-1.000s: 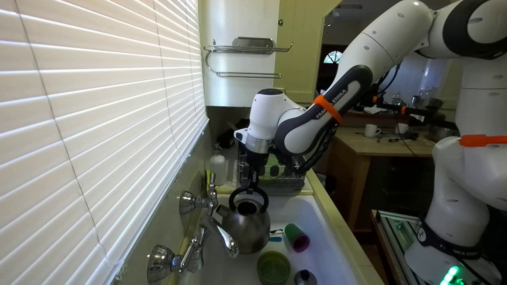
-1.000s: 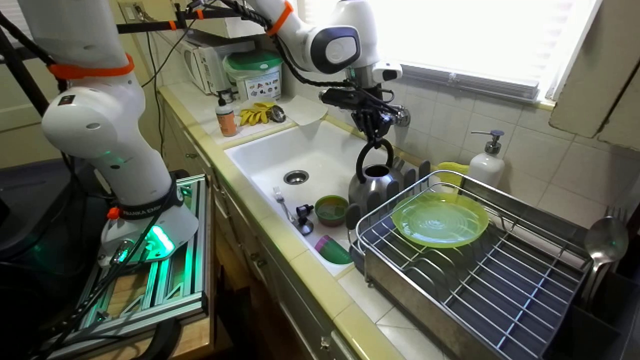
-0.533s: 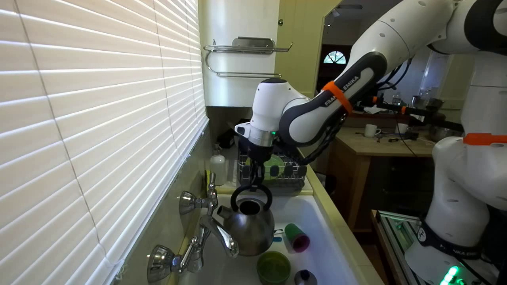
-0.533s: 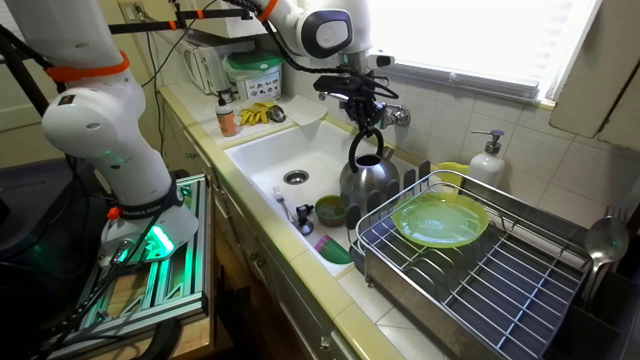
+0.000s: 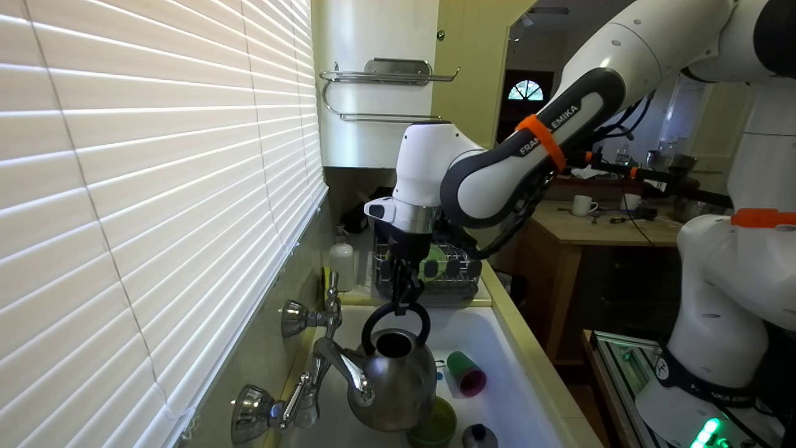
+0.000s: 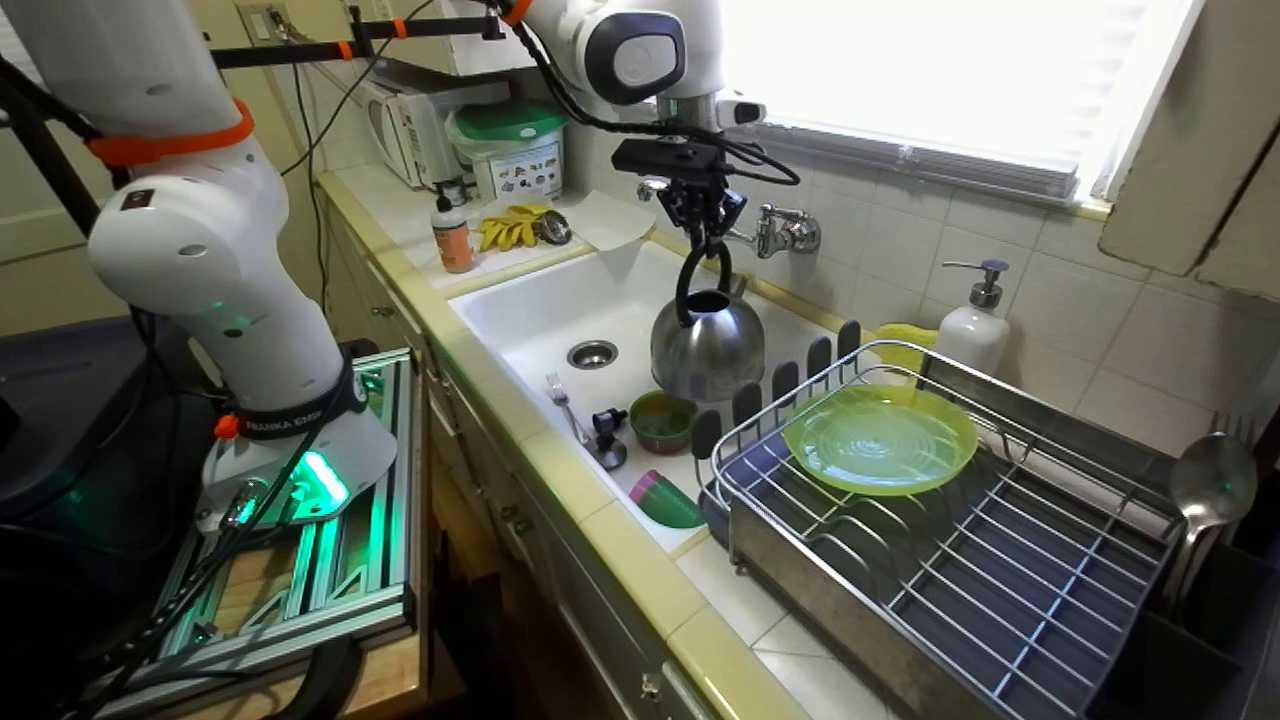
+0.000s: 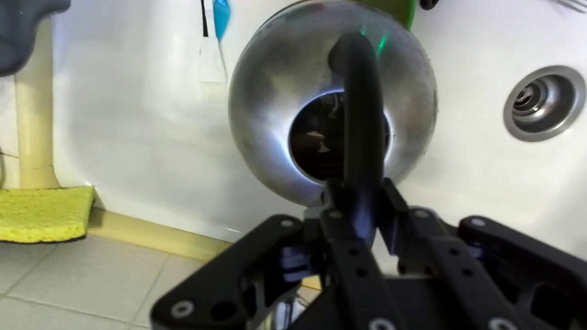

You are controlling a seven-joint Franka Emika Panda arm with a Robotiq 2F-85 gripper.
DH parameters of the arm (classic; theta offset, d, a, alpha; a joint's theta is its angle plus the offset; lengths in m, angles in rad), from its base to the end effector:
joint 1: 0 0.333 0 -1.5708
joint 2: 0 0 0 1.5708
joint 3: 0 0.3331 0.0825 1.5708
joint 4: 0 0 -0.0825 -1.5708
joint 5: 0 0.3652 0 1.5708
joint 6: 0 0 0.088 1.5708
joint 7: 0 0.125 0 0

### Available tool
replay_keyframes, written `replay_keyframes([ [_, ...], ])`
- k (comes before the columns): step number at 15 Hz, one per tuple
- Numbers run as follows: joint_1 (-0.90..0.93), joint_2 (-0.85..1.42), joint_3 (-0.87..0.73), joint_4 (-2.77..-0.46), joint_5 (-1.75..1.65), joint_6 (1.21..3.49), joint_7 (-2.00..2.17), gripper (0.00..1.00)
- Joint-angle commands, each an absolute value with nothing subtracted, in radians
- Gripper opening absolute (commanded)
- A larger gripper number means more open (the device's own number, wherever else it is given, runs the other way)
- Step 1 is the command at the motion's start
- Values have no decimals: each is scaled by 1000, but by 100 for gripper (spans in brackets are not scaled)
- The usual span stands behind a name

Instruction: Push the faucet nozzle to the left and move the kettle to the left of the sink as well

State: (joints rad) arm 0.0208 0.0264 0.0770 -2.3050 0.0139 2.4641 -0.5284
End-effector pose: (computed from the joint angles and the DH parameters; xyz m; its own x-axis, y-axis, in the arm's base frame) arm 0.5140 0.0505 0.3596 0.8084 0.5762 0.1204 0.5739 -0.8170 0.0562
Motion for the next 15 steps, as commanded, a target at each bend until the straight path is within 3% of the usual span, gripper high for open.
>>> replay_keyframes([
  [1, 45, -54, 92, -2345, 141, 2426, -692, 5],
  [3, 65, -69, 102, -2342, 285, 2415, -795, 5],
  [4, 59, -3, 91, -2327, 184, 2457, -707, 22],
  [13, 77, -24, 95, -2332, 251, 2443, -765, 22],
  [14, 83, -17, 101, -2326, 248, 2435, -754, 5],
  [15, 87, -12, 107, -2322, 226, 2428, -730, 5],
])
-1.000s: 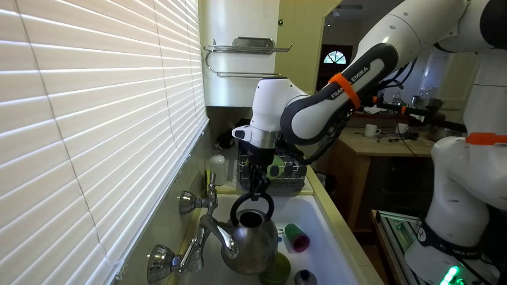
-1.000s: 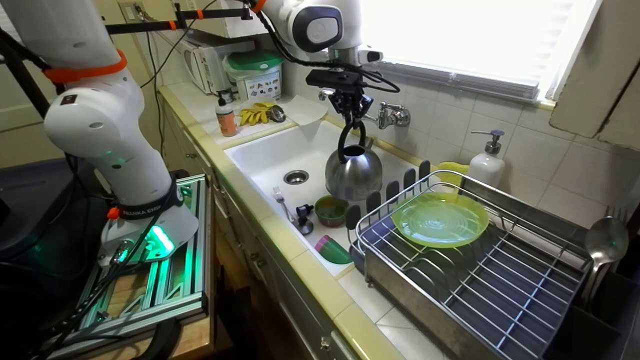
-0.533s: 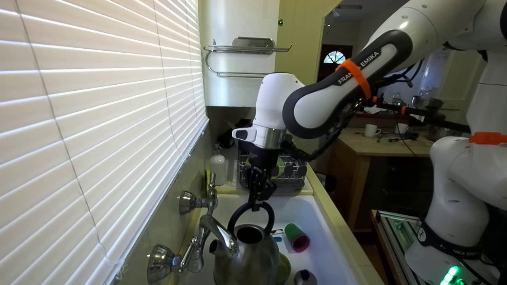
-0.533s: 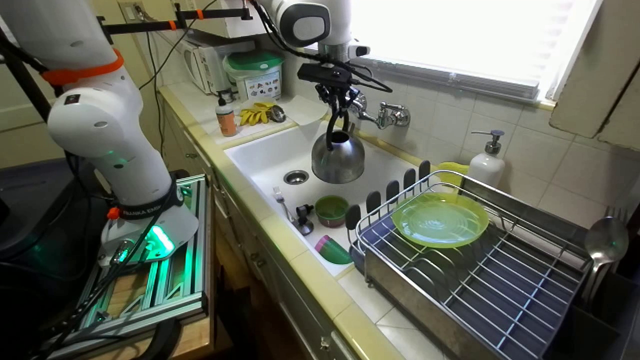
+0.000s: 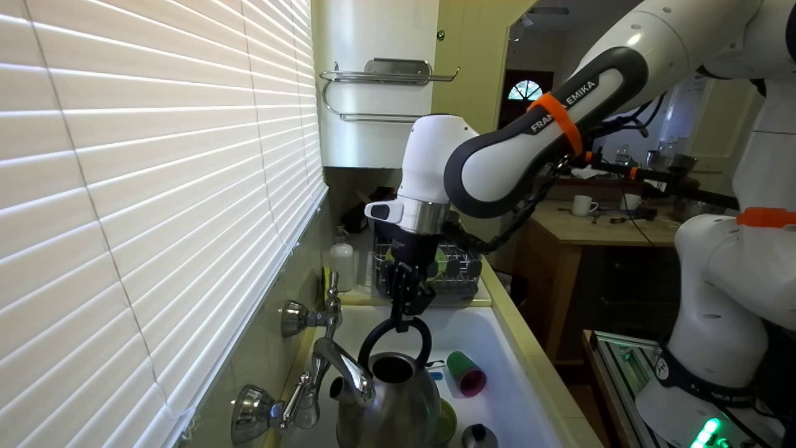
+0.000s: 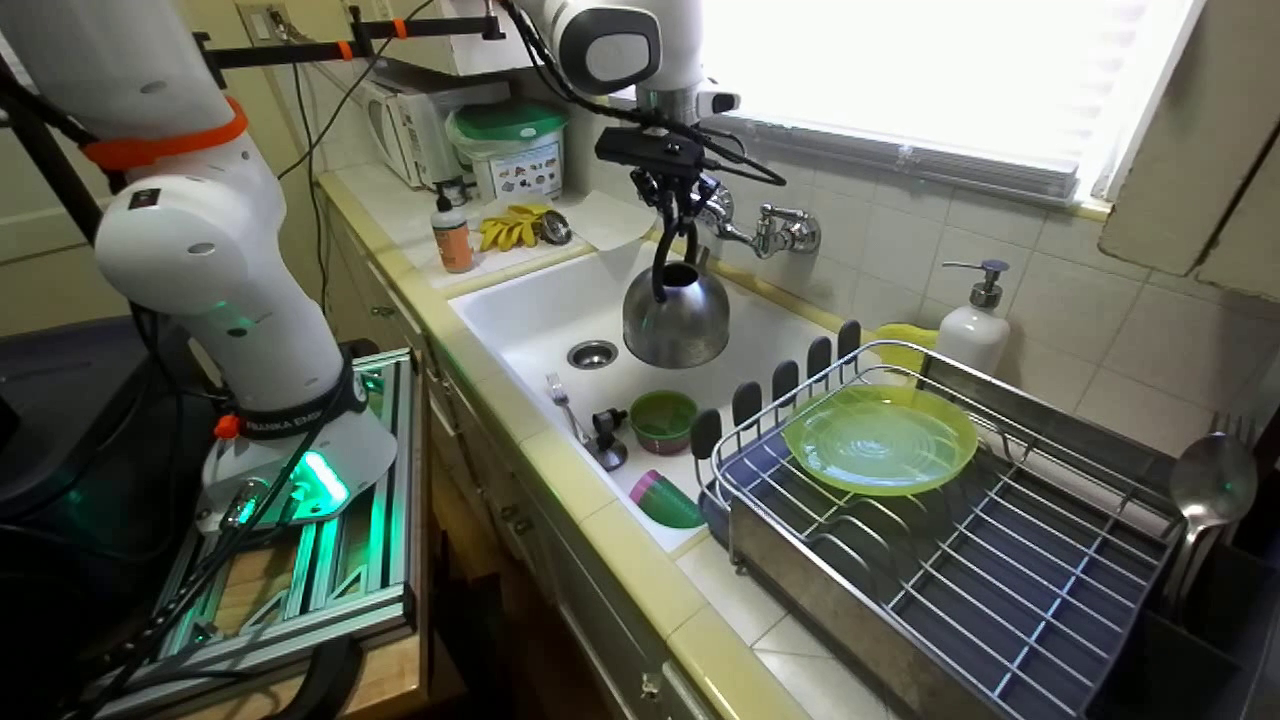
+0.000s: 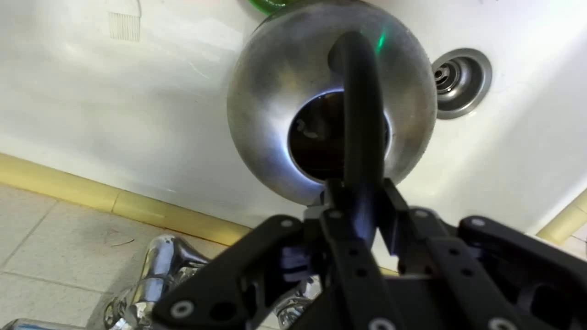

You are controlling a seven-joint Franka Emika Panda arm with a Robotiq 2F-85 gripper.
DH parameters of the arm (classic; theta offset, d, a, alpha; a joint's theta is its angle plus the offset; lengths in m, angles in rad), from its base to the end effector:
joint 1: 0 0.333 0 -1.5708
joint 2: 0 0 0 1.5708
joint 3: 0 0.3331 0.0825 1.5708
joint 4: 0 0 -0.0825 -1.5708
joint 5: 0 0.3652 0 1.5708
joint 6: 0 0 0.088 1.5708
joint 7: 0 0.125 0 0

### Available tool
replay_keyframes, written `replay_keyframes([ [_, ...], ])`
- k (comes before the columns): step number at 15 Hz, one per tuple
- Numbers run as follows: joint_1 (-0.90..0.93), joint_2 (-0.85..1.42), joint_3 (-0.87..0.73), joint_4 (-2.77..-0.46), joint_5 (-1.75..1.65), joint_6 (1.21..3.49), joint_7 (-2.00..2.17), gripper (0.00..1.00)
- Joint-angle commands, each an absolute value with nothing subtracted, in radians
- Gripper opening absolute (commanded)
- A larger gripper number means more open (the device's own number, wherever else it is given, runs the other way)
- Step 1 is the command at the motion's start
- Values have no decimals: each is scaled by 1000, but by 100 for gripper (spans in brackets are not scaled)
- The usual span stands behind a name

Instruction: Push the faucet nozzle to the left and move the kettle to the left of the sink as well

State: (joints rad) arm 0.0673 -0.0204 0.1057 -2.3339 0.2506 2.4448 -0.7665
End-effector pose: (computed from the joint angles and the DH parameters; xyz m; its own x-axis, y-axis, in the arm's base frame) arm 0.4963 0.0900 0.3693 0.7144 0.6683 0.2071 0.6901 -0.7219 -0.0513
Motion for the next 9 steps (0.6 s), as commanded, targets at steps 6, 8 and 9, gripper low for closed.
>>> replay_keyframes([
  [6, 141, 48, 167, -2298, 203, 2410, -682, 5],
  [8, 155, 68, 188, -2287, 198, 2417, -665, 5],
  [9, 163, 81, 195, -2279, 174, 2414, -647, 5],
])
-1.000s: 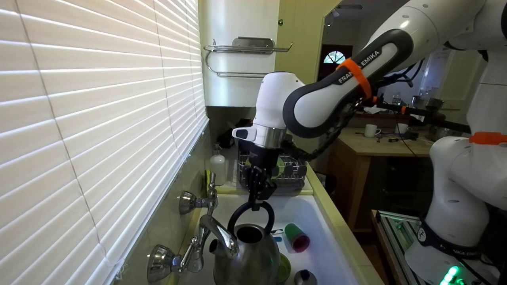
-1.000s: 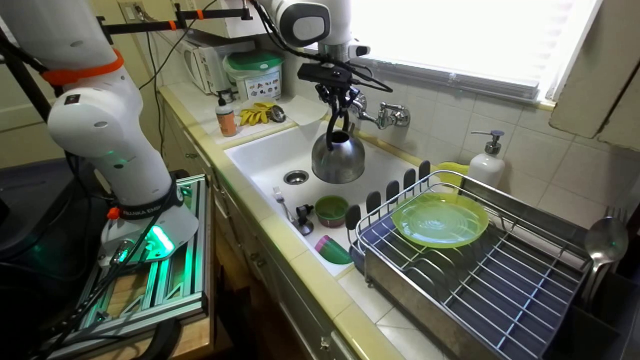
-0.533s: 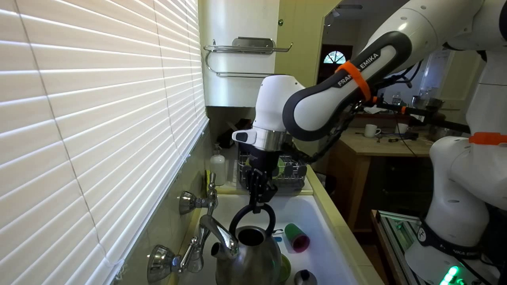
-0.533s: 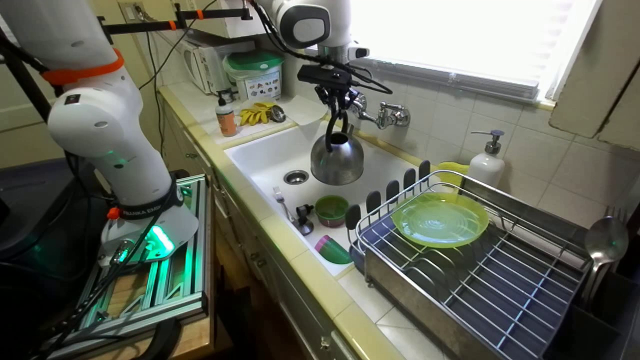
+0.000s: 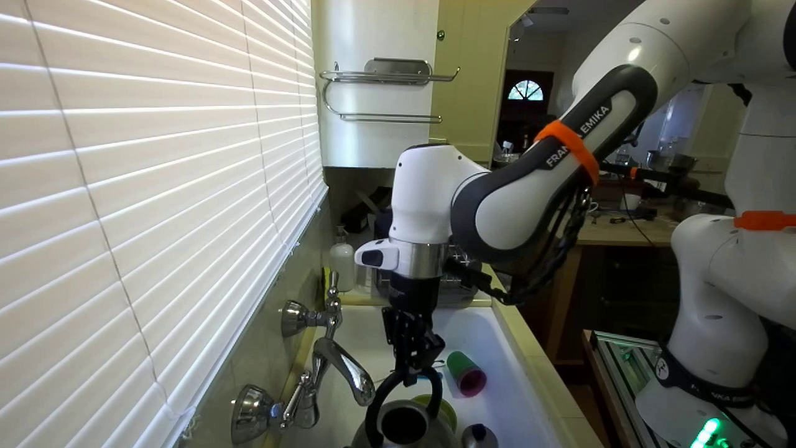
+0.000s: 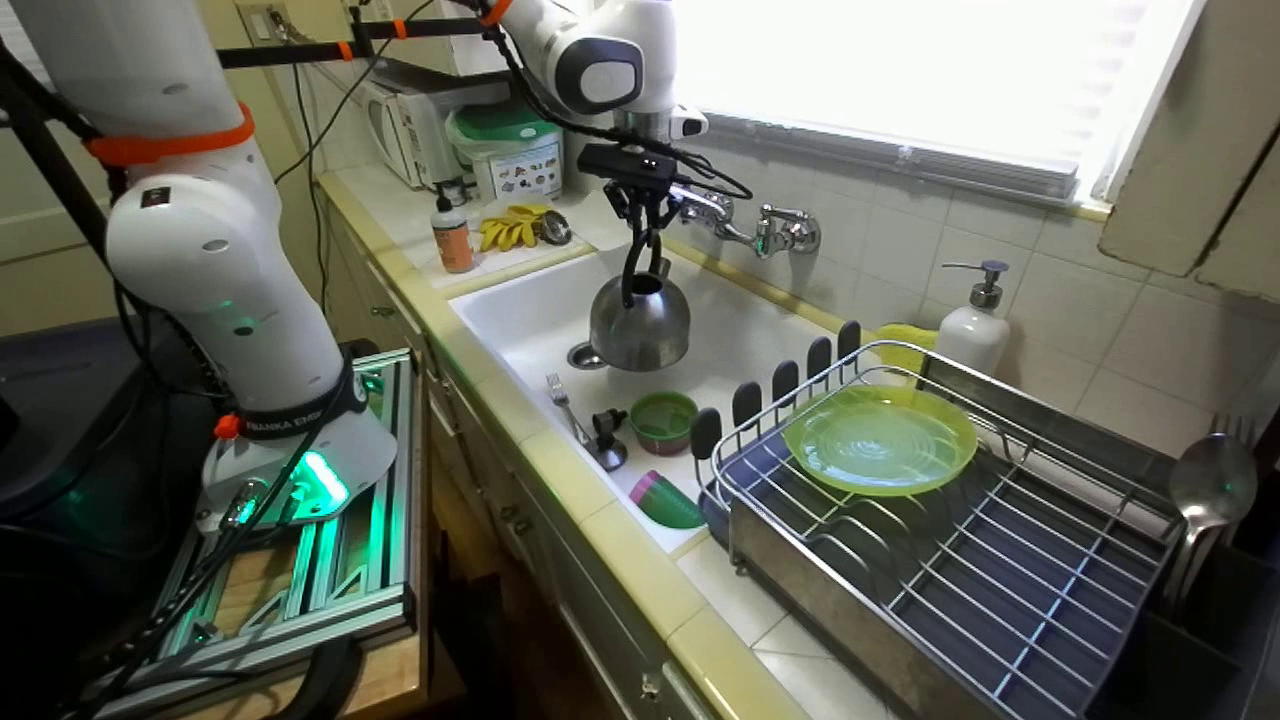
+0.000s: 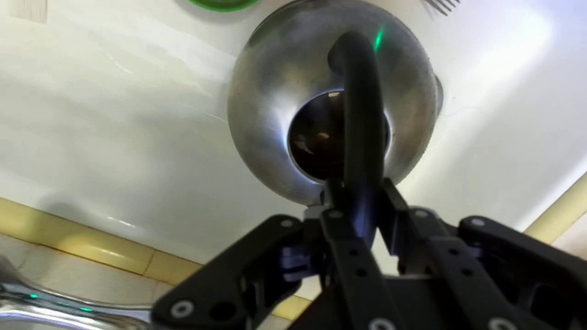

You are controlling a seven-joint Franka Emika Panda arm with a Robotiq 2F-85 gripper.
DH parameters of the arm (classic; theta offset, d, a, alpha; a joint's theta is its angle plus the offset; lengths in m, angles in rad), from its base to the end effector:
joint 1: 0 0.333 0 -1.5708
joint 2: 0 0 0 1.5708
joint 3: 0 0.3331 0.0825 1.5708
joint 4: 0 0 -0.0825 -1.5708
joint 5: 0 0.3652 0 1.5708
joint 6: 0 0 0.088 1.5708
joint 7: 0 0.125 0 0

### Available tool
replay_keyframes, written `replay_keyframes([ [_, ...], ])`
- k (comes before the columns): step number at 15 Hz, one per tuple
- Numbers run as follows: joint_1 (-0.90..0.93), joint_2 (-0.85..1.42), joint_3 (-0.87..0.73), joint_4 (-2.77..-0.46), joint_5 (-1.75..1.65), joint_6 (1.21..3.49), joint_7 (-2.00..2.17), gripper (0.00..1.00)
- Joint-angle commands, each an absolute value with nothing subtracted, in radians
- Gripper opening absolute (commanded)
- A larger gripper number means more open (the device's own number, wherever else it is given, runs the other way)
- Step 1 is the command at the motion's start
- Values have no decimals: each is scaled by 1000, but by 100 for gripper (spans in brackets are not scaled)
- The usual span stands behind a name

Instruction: Push the faucet nozzle to the left and move the kettle to the left of the sink as well

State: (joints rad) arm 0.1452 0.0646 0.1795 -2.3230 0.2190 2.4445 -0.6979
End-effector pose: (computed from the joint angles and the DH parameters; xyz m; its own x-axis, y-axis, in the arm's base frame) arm 0.4817 0.1649 0.3313 0.6530 0.7450 0.1362 0.7572 -0.6463 -0.0948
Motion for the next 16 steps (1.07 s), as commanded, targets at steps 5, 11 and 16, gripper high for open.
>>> replay_keyframes([
  [5, 184, 137, 213, -2260, 52, 2431, -527, 5],
  [11, 185, 172, 228, -2279, 23, 2479, -451, 5],
  [16, 194, 190, 227, -2306, -15, 2541, -365, 5],
])
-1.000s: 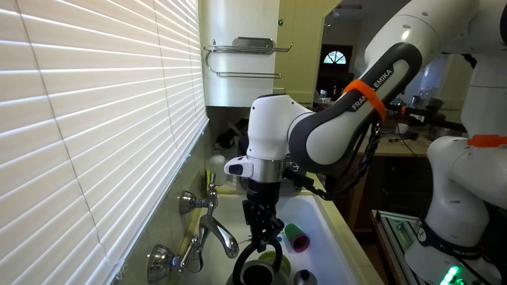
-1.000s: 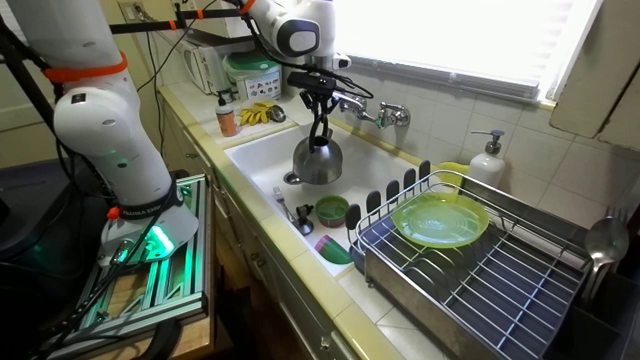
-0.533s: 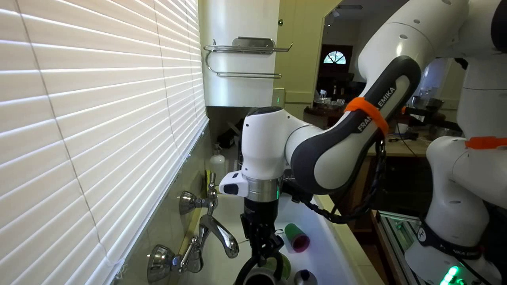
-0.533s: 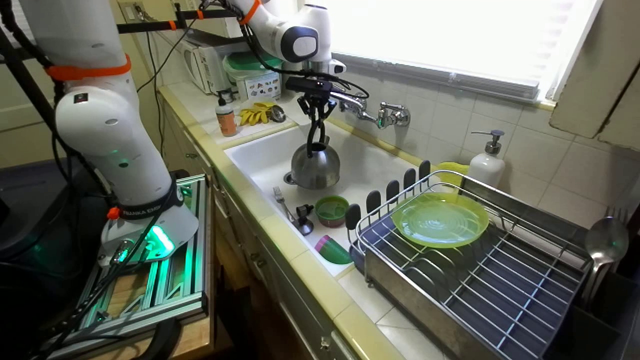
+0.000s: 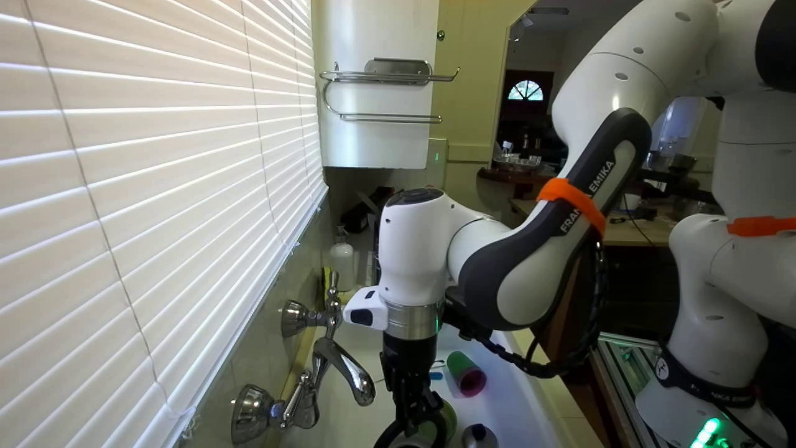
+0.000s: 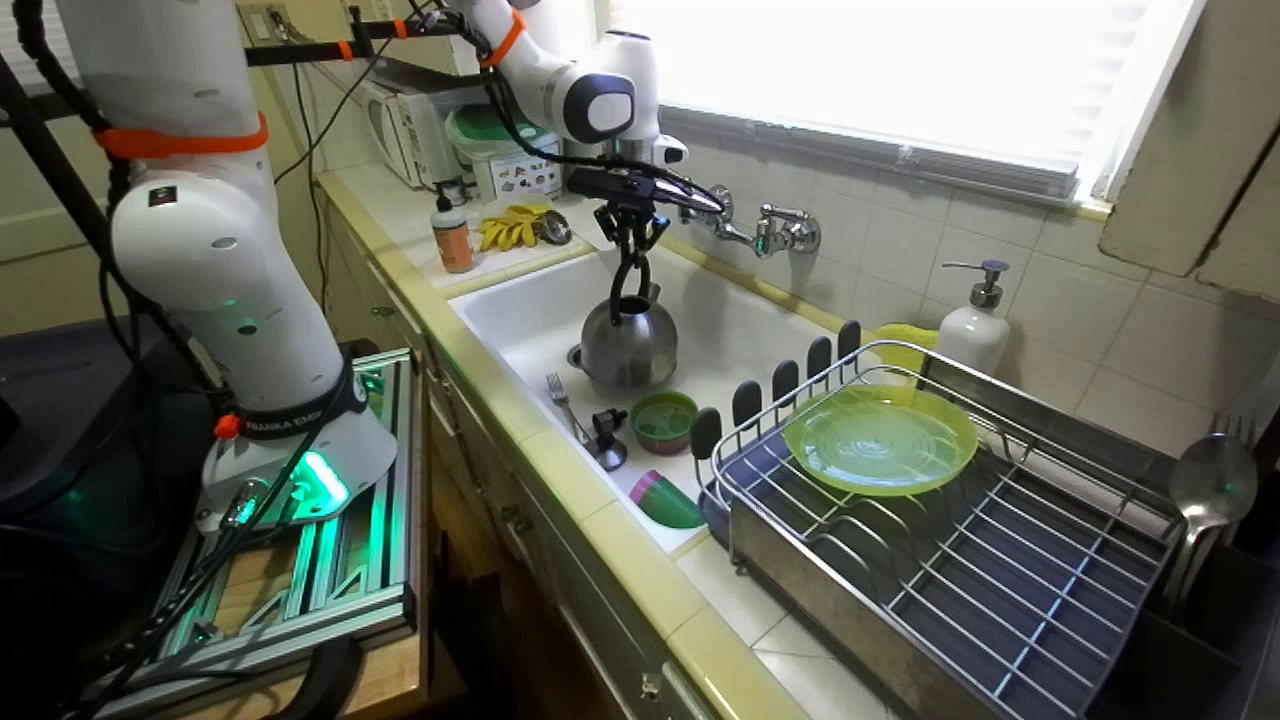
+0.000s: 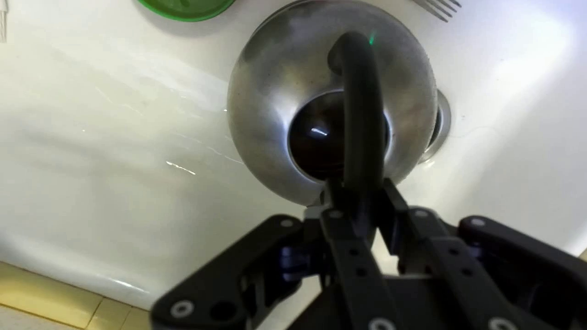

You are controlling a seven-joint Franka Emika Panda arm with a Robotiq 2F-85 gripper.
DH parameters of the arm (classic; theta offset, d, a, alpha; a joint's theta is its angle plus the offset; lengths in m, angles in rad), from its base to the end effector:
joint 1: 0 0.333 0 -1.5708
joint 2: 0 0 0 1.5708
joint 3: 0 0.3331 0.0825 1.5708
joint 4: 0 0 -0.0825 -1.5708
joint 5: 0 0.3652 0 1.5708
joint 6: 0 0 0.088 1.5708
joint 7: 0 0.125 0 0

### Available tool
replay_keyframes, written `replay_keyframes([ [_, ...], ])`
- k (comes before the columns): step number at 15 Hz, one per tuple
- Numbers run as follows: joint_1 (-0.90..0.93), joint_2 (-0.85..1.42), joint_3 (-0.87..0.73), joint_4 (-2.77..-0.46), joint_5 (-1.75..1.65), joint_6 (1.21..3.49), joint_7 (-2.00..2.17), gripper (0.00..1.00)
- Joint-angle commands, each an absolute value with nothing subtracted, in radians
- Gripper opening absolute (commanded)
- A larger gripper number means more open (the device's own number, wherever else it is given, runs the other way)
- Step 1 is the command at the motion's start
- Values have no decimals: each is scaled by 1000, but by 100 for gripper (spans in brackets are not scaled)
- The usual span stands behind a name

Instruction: Push the faucet nozzle to the left and move the kettle to the left of the sink as well

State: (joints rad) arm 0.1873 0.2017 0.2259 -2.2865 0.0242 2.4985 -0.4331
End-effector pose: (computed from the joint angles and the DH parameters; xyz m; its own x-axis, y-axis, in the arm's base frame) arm 0.4804 0.2107 0.2816 0.6807 0.7315 0.0380 0.7325 -0.6791 -0.0482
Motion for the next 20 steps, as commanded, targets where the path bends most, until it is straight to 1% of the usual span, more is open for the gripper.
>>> replay_keyframes([
  [1, 196, 192, 225, -2311, -29, 2552, -348, 5],
  [10, 197, 208, 228, -2384, -62, 2700, -307, 5],
  [20, 200, 213, 224, -2427, -103, 2774, -281, 5],
])
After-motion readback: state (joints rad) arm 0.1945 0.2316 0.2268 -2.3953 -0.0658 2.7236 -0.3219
